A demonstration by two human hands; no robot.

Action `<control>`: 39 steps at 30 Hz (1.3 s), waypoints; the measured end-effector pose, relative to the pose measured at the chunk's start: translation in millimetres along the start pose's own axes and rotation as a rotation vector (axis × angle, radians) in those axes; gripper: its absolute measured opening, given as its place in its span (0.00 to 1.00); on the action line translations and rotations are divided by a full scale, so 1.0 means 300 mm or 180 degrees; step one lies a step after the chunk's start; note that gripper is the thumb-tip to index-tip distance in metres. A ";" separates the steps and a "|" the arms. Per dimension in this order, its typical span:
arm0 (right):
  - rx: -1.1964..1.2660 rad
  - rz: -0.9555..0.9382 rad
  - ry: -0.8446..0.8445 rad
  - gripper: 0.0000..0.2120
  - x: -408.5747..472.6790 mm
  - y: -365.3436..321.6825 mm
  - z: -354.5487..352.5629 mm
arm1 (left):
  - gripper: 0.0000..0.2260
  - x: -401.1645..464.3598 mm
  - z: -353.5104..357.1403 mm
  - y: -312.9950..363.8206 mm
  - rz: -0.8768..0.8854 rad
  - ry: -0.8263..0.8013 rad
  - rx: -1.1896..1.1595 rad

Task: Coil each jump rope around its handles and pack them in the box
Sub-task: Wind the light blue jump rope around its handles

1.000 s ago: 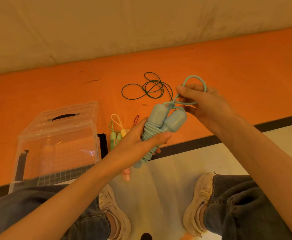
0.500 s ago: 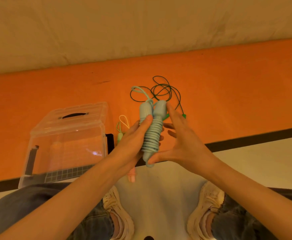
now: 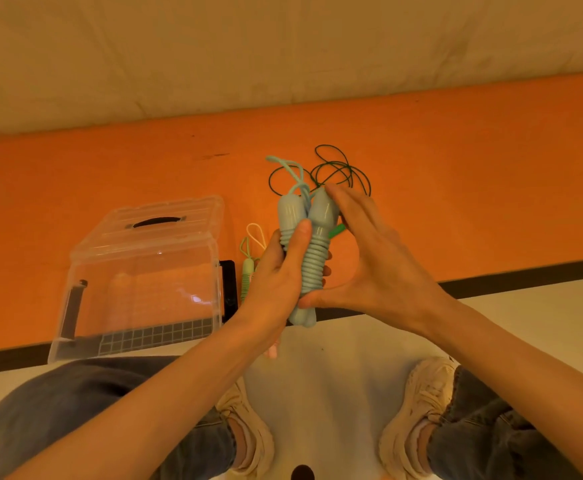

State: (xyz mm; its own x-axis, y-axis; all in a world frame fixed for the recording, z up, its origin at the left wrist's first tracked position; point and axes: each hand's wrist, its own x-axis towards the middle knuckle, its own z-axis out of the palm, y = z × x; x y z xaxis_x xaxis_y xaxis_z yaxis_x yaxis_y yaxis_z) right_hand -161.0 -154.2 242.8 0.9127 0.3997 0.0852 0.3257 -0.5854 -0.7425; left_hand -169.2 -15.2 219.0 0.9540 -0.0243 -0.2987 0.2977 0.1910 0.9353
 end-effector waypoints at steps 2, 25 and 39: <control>-0.0120 -0.0103 0.0014 0.57 0.003 -0.009 0.006 | 0.17 0.003 -0.003 0.005 0.0051 0.0067 0.0033; 0.1981 0.2073 -0.0116 0.19 -0.056 0.156 0.213 | 0.16 0.002 -0.101 -0.355 -0.0838 0.0594 -0.0858; 0.2425 0.3629 0.0087 0.15 -0.014 0.561 0.660 | 0.13 0.156 -0.220 -0.823 -0.1733 0.0860 -0.0259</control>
State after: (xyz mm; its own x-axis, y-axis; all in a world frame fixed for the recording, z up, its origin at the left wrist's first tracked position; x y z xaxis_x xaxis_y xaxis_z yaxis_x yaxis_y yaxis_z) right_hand -158.8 -114.7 -14.1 0.5882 -0.0565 -0.8067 -0.8087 -0.0449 -0.5865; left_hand -200.2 1.2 -38.2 0.6199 0.1083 -0.7772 0.7263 0.2957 0.6205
